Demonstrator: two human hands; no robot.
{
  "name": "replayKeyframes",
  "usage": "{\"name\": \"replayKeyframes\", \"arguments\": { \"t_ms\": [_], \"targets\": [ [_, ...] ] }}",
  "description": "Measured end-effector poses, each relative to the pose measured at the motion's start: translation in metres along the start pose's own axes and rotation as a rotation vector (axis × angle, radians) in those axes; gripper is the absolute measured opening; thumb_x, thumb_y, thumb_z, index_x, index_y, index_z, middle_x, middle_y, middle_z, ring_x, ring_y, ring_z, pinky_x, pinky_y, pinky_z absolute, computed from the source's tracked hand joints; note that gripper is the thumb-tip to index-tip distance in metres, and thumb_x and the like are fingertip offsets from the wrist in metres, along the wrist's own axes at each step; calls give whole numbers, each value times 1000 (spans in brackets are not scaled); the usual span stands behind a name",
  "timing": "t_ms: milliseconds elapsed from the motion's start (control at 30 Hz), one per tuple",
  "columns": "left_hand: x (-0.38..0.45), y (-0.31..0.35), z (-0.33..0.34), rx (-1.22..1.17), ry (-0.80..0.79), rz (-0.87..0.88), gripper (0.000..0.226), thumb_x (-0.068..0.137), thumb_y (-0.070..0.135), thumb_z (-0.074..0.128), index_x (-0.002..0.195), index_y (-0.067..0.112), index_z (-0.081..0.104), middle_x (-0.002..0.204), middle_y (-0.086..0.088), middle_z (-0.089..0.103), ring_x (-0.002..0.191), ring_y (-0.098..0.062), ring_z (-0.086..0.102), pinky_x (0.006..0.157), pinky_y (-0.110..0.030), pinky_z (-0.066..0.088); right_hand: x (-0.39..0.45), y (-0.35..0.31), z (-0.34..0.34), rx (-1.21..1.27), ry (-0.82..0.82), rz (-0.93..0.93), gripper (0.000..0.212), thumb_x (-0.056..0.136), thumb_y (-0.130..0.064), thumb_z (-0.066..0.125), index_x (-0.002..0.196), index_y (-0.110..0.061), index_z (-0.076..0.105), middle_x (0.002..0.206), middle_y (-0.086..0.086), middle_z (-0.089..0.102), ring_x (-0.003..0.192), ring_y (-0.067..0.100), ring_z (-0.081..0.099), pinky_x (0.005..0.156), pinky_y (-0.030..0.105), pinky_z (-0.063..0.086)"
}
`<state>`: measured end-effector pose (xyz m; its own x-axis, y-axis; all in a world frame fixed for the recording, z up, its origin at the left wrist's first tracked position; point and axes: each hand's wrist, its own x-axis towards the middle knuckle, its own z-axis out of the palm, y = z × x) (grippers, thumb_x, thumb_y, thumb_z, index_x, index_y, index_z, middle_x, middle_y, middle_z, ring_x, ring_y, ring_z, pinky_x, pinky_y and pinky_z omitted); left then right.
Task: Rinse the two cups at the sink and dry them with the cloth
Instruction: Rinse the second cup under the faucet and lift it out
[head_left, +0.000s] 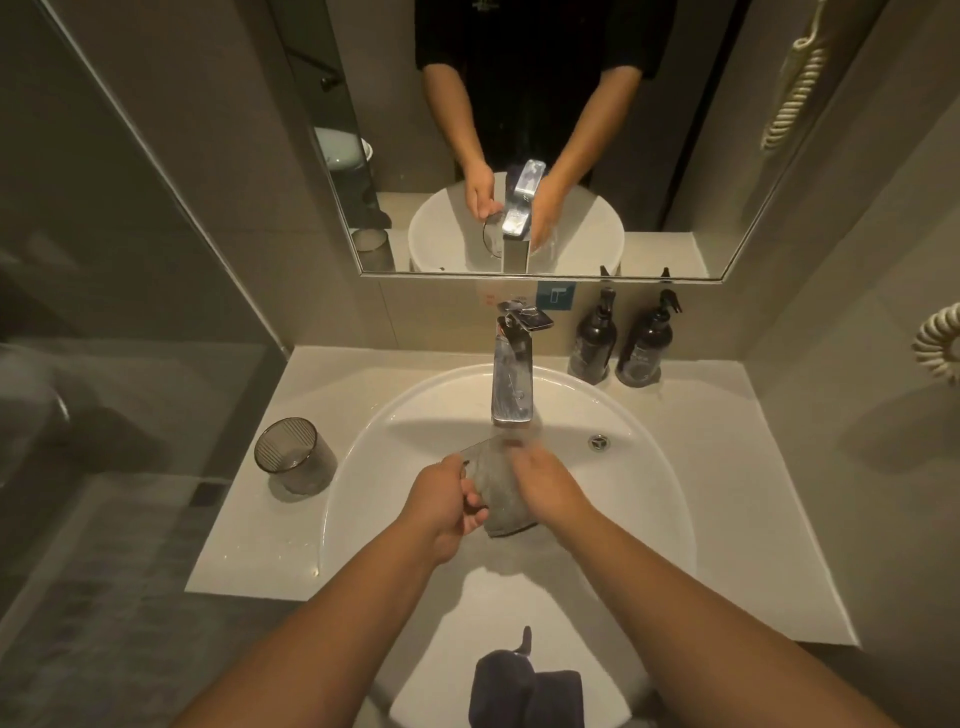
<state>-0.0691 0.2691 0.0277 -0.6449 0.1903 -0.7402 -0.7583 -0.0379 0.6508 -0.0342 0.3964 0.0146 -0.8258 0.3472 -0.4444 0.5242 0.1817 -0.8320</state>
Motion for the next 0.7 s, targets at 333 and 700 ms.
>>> {"name": "replayKeyframes", "arguments": {
  "t_ms": [333, 700],
  "targets": [
    [9, 3, -6, -20, -141, -94, 40, 91, 19, 40, 54, 27, 28, 48, 10, 21, 39, -10, 20, 43, -20, 20, -3, 6, -23, 740, -275, 250, 66, 96, -62, 32, 117, -9, 66, 109, 15, 72, 100, 30, 69, 88, 41, 54],
    [11, -24, 10, 430, 109, 277, 42, 87, 50, 43, 101, 14, 58, 115, -19, 63, 91, -27, 65, 91, -50, 54, 1, 2, 4, 295, 74, 94, 56, 86, -69, 35, 110, -27, 64, 103, -3, 71, 96, 17, 67, 93, 45, 52]
  ]
}}
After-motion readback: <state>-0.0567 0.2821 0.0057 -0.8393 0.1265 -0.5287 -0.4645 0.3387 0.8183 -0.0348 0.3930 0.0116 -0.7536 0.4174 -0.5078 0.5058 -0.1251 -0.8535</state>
